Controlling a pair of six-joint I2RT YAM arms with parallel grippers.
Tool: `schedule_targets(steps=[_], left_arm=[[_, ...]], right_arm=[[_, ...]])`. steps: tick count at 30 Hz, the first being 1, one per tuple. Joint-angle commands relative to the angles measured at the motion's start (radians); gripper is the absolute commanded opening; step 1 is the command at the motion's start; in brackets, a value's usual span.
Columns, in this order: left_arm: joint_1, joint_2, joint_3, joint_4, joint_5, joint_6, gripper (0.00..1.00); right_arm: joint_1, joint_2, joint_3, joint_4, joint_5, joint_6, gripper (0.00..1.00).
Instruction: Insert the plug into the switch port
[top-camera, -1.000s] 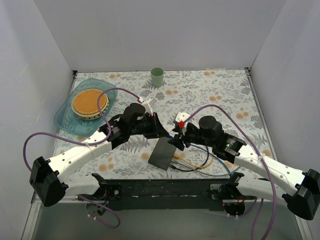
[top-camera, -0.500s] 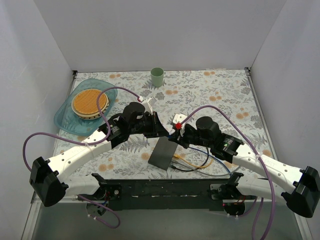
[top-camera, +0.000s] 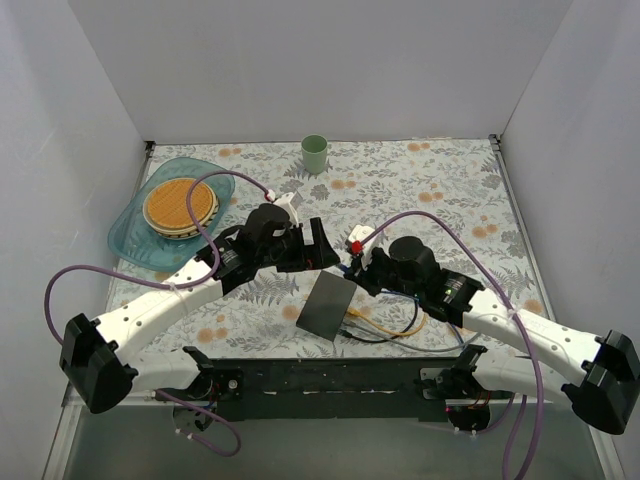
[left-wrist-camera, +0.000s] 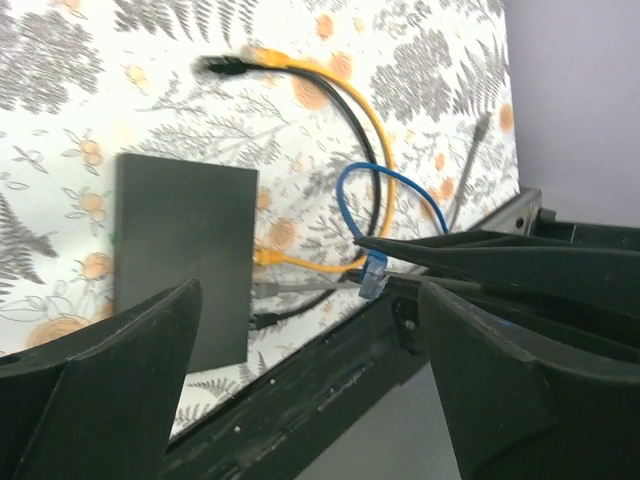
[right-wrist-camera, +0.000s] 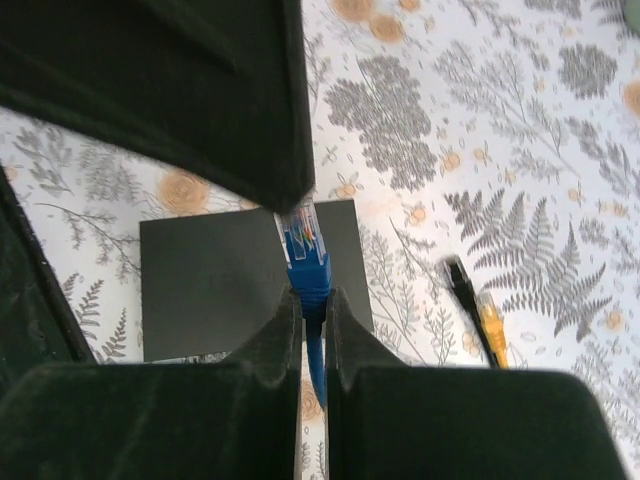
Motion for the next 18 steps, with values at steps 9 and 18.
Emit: schedule_targets(steps=[9, 18], left_arm=[[0.139, 0.075, -0.074, 0.038, -0.067, 0.091, 0.92], [0.154, 0.187, -0.160, 0.131, -0.058, 0.112, 0.98]], right_arm=[[-0.038, 0.120, -0.049, -0.142, 0.220, 0.194, 0.01], [-0.045, 0.250, -0.030, -0.249, 0.178, 0.260, 0.01]])
